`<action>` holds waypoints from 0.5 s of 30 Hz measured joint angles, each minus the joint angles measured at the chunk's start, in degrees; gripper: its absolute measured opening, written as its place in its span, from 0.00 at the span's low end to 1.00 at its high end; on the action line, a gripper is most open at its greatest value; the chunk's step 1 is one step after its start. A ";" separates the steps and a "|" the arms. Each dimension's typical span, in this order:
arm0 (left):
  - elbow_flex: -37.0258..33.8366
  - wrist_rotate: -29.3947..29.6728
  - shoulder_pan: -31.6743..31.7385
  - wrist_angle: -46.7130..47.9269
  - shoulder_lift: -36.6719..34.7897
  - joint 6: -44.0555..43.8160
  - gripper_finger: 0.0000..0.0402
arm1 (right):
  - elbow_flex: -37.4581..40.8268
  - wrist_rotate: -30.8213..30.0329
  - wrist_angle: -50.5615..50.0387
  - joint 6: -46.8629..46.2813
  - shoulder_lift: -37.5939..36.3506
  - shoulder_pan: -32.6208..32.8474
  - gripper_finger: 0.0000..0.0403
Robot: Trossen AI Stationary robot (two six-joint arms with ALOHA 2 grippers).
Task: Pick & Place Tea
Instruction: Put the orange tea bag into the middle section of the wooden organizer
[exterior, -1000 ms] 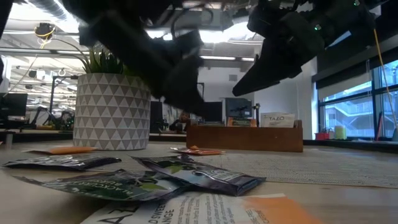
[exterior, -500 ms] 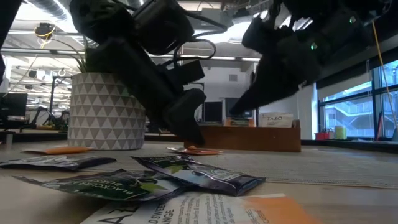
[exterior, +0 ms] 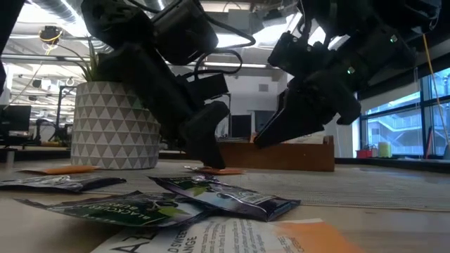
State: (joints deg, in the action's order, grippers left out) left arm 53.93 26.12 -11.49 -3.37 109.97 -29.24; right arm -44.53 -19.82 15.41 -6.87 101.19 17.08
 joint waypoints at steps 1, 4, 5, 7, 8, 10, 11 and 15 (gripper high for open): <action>-0.04 -0.18 0.00 -0.18 0.00 -0.04 0.10 | 0.00 -0.01 0.40 0.77 0.40 0.00 0.32; -0.11 -0.81 0.02 -1.35 0.07 -0.28 0.10 | -0.02 -0.01 0.70 5.41 1.96 0.00 0.32; -0.13 -1.16 0.02 -1.75 0.11 -0.35 0.10 | -0.02 -0.01 0.74 7.51 2.68 0.00 0.32; -0.13 -1.34 0.00 -2.03 0.17 -0.39 0.10 | -0.02 -0.01 1.11 12.44 3.95 0.00 0.32; -0.13 -1.45 0.02 -2.04 0.17 -0.37 0.10 | -0.02 -0.03 1.95 15.12 4.65 0.00 0.32; -0.13 -1.49 0.02 -2.05 0.17 -0.39 0.09 | -0.02 -0.02 4.41 19.65 5.93 0.00 0.32; -0.13 -1.53 0.01 -2.07 0.17 -0.39 0.09 | -0.02 -0.04 5.55 21.66 6.51 -0.01 0.32; -0.13 -1.63 0.00 -2.15 0.17 -0.37 0.09 | -1.13 -2.46 7.86 25.72 8.67 -0.17 0.32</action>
State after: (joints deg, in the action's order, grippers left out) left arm 53.80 24.49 -11.49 -5.52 110.15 -29.61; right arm -45.66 -22.28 23.27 18.85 109.85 16.91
